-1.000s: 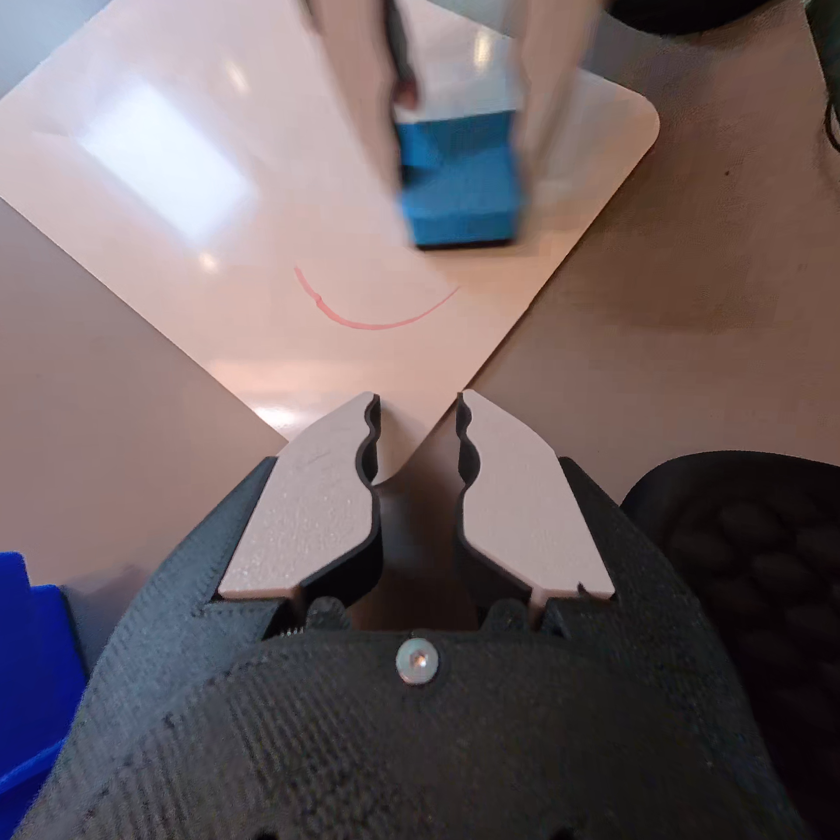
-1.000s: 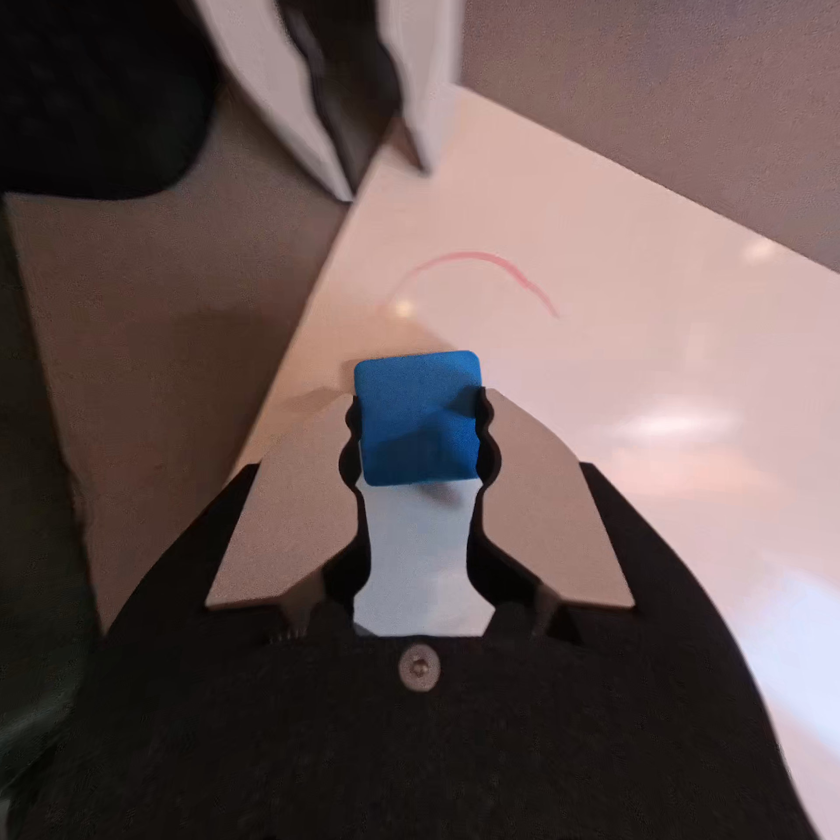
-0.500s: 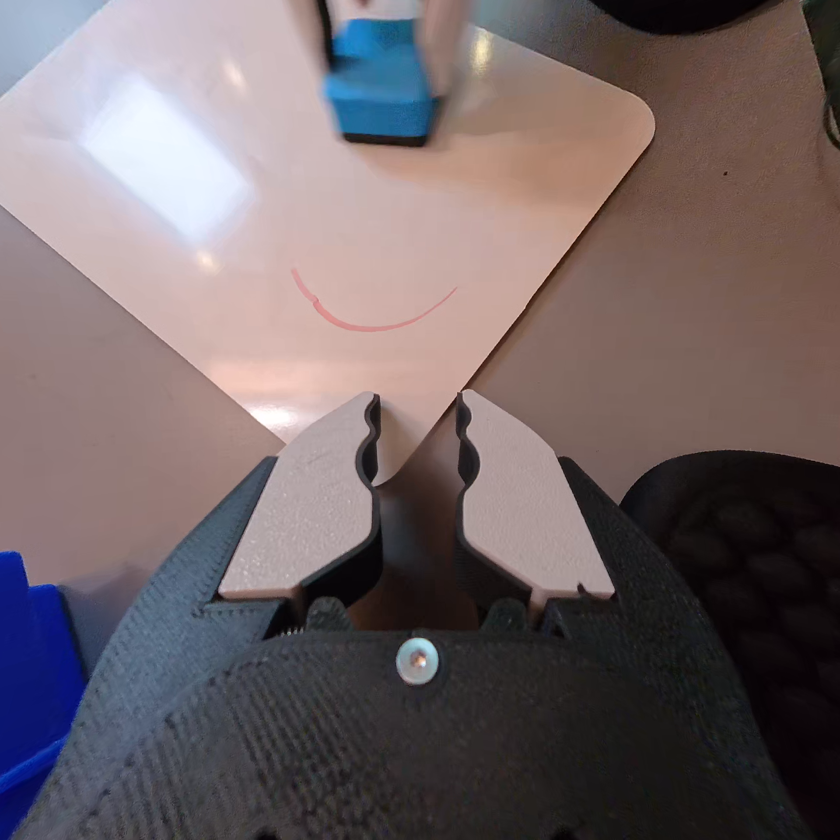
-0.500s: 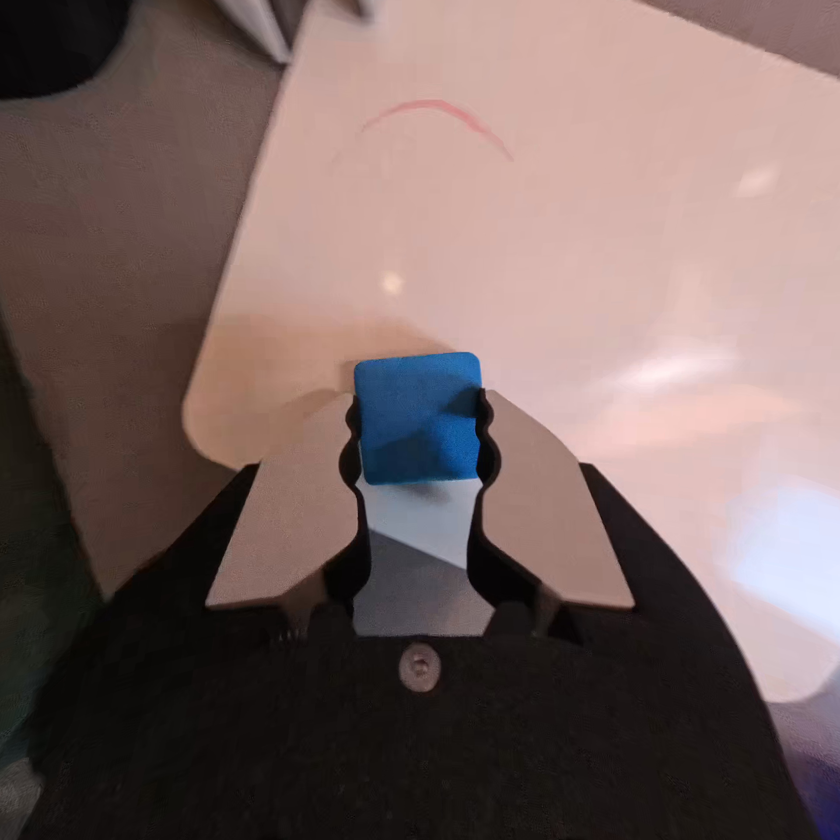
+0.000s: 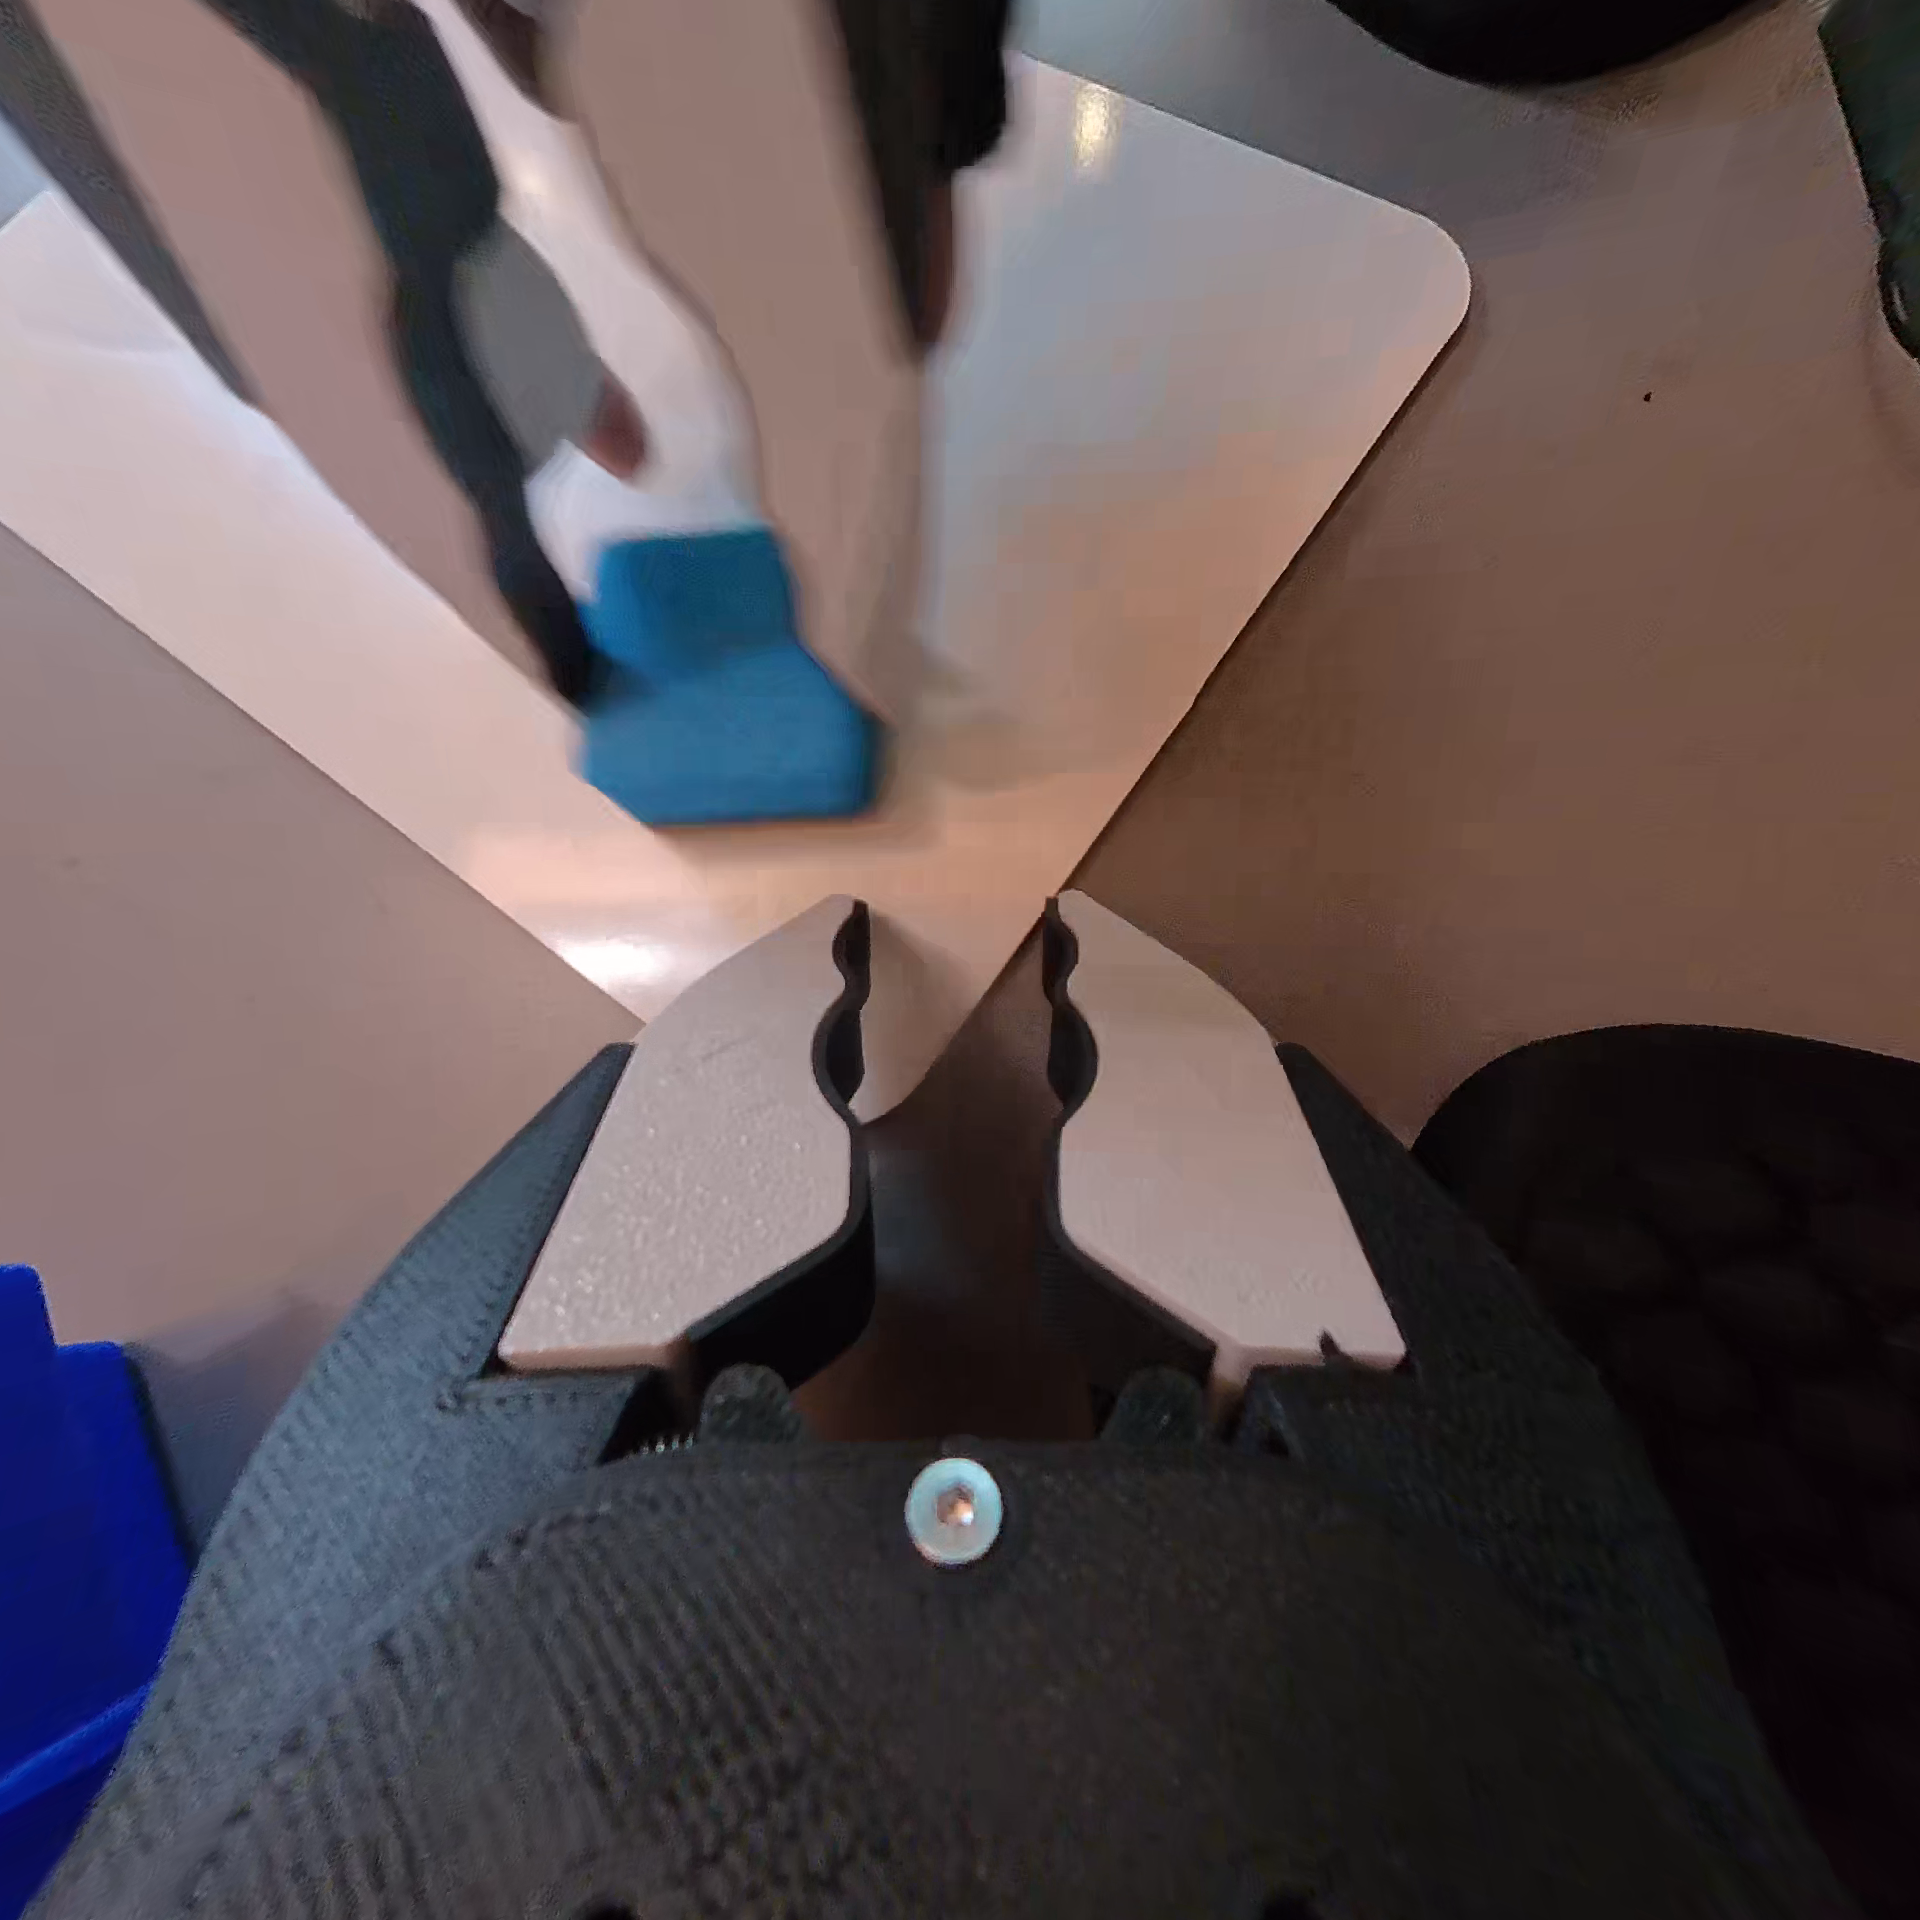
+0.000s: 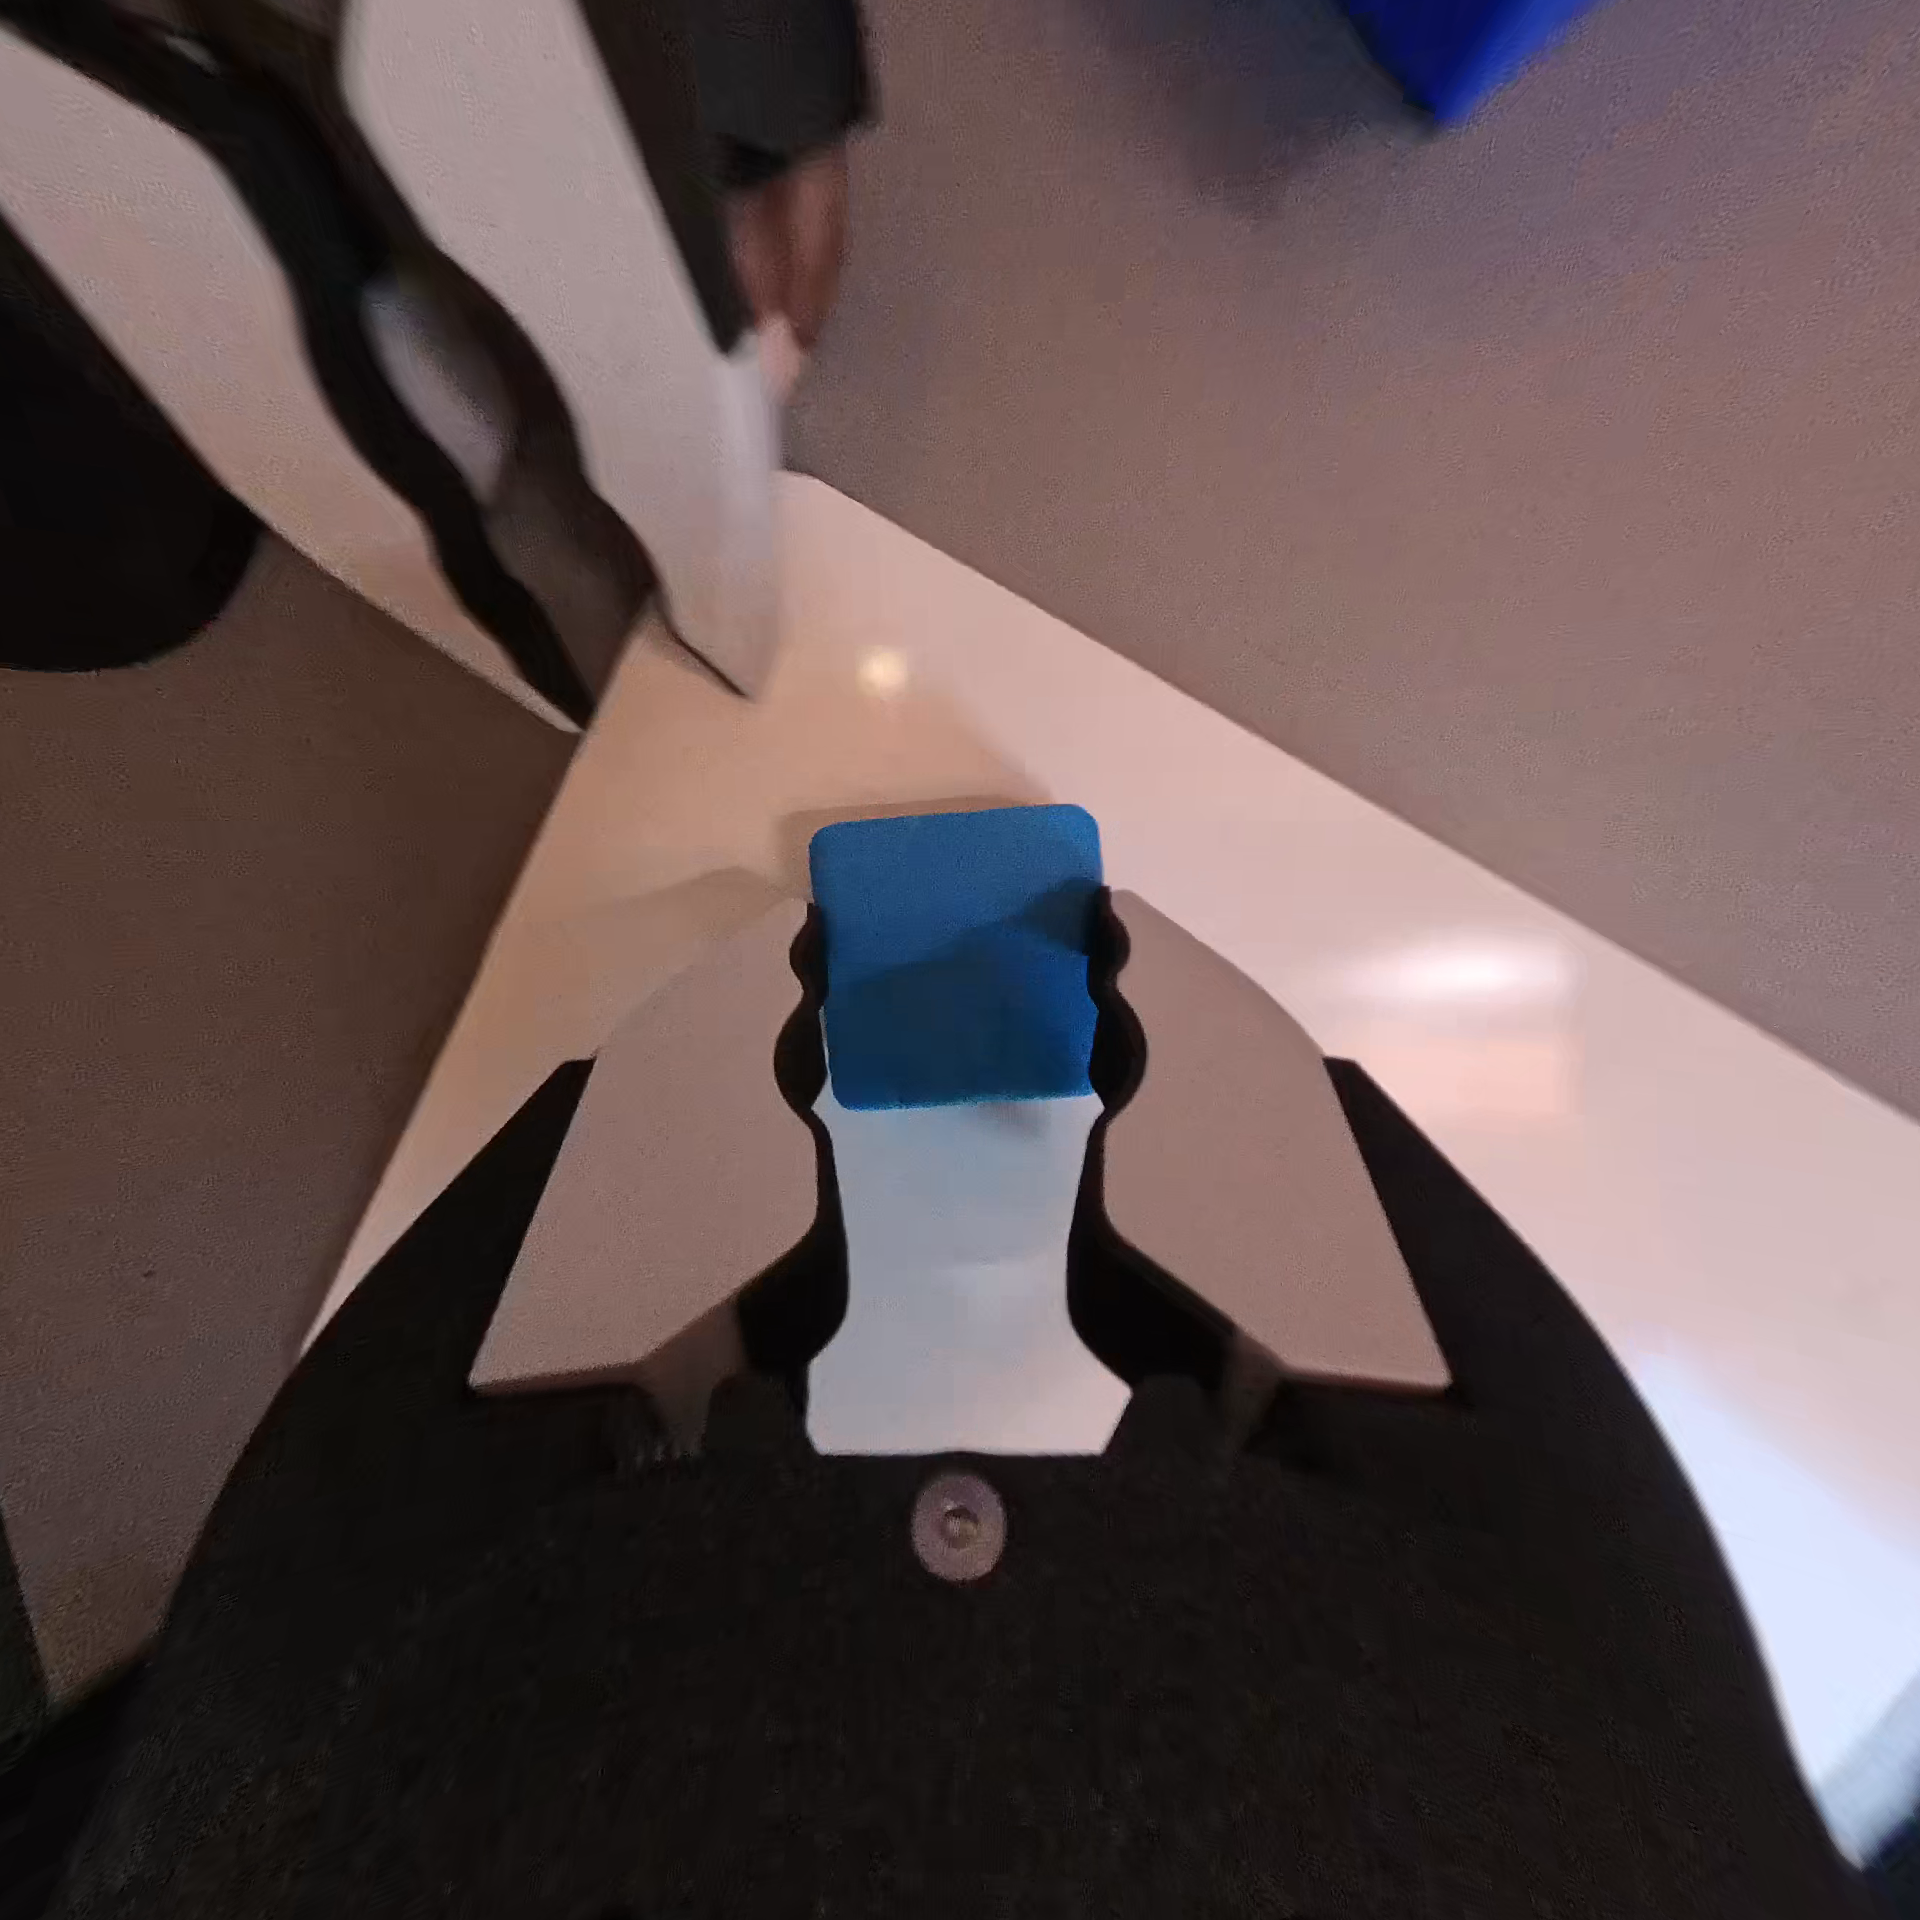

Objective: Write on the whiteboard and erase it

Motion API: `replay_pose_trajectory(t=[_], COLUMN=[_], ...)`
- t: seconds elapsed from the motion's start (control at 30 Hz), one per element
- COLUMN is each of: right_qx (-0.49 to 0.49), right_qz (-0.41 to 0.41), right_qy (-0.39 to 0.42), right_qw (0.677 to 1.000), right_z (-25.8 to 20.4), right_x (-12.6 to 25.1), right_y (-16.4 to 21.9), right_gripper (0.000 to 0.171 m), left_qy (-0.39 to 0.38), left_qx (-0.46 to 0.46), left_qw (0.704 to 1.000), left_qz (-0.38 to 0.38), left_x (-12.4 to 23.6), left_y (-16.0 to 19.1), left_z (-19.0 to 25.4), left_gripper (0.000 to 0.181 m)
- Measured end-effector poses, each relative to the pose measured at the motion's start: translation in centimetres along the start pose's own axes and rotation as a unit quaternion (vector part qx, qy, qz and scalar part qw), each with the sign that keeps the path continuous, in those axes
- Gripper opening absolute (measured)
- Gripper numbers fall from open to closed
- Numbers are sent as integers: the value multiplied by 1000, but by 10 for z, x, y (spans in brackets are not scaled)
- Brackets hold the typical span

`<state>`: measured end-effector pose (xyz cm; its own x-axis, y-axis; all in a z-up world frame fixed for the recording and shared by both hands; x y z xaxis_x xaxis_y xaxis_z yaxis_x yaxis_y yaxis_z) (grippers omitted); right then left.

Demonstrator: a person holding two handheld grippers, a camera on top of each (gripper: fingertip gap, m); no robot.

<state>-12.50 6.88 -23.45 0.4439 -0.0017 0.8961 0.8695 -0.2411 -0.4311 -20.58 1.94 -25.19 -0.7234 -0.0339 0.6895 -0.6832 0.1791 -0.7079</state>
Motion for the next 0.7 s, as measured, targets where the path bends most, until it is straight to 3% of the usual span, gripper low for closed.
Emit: replay_pose_trajectory(t=[0.07, 0.13, 0.2, 0.27, 0.37, 0.43, 0.53, 0.6, 0.7], right_qx=[56, 72, 18, -25, 34, 73, 19, -23, 31], right_qz=[-7, -28, -37, -14, 12, -5, -35, -17, 2], right_qy=[-37, -45, -15, 8, -27, -52, -16, 7, -13], right_qw=[998, 996, 999, 1000, 999, 996, 999, 1000, 999], right_z=[-43, -57, -22, 16, -23, -58, -21, 16, -15], right_x=[-6, 5, 15, 12, -8, -4, 13, 8, -11], right_y=[-2, 21, 33, 19, -9, 7, 29, 11, -18], right_gripper=[49, 49, 49, 49, 49, 49, 49, 49, 49], left_qy=[2, 1, 1, 1, 2, 3, 2, -3, -11], left_qx=[1, 1, 1, 1, 1, -1, -1, 2, 11], left_qw=[1000, 1000, 1000, 1000, 1000, 1000, 1000, 1000, 1000], left_qz=[0, -1, -1, -1, 0, -1, -1, -3, -17], left_x=[0, 0, 0, 0, 0, 0, 0, 1, 4], left_y=[0, 0, 0, 0, 0, 0, 0, 0, 4], left_z=[0, 0, 0, 1, 1, 1, 1, 0, -4], left_gripper=[34, 33, 33, 33, 33, 32, 33, 36, 45])
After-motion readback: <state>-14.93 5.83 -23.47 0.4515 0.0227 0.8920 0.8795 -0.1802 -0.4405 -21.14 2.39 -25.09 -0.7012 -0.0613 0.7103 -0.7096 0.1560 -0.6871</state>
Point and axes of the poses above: each gripper's, where its closed fingertips meet, x back along the fingers, y out of its underside, z = x × y across the jaws, the point moved 4 cm from there along x, back along the fingers, and after that the axes turned 6 degrees about -x, right-handed, at the moved point
